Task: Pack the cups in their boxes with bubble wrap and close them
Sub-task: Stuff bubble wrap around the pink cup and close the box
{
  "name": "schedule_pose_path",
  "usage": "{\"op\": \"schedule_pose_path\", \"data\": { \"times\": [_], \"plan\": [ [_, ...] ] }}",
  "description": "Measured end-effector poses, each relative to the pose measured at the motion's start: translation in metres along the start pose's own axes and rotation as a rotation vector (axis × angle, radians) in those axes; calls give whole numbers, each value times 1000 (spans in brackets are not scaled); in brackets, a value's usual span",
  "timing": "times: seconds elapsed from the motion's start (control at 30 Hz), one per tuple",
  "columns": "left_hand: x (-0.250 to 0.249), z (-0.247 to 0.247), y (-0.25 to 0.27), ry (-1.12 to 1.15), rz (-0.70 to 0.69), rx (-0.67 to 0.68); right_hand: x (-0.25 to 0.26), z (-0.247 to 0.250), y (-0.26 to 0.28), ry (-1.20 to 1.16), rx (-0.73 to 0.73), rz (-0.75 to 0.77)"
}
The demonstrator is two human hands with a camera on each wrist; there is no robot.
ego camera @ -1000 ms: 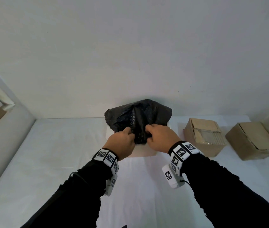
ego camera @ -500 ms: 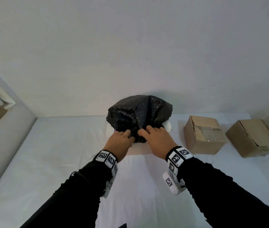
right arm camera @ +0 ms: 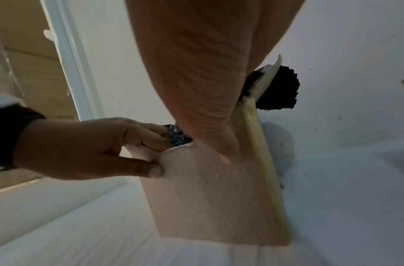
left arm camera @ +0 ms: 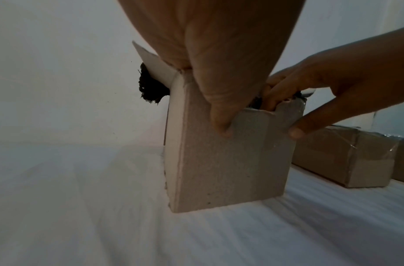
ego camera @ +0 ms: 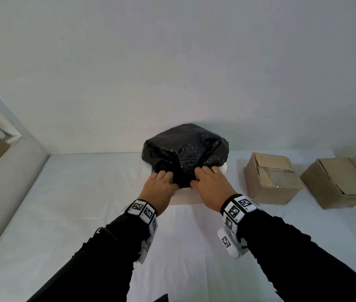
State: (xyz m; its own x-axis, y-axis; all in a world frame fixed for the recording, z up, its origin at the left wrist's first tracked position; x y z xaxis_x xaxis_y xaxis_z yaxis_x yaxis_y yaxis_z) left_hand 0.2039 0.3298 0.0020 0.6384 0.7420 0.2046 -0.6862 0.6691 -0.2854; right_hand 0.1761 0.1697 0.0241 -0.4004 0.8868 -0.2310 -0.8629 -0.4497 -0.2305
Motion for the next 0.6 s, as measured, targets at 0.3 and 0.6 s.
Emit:
{"op": "schedule_pose_path", "data": {
  "times": [0.3,0.6],
  "plan": [
    [-2,9,7,-23,-59,-39,2,-3,11,-53,-52,74],
    [-16,34,29,80,8,246,21,17,34,-11,162,91]
  ]
}}
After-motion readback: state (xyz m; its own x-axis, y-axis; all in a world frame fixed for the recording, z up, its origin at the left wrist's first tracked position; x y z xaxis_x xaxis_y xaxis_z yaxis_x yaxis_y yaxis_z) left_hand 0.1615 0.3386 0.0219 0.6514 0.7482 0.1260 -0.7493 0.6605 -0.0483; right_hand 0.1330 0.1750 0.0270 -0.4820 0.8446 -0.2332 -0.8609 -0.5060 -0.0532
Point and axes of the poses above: each hand's wrist, its own y-axis away from the middle knuckle, its own z-axis out of the back of the hand, x = y × z, the point moved 3 cm from there along -y, towards the middle knuckle, and after that the axes turned 13 degrees about -x, right-handed, at the moved point
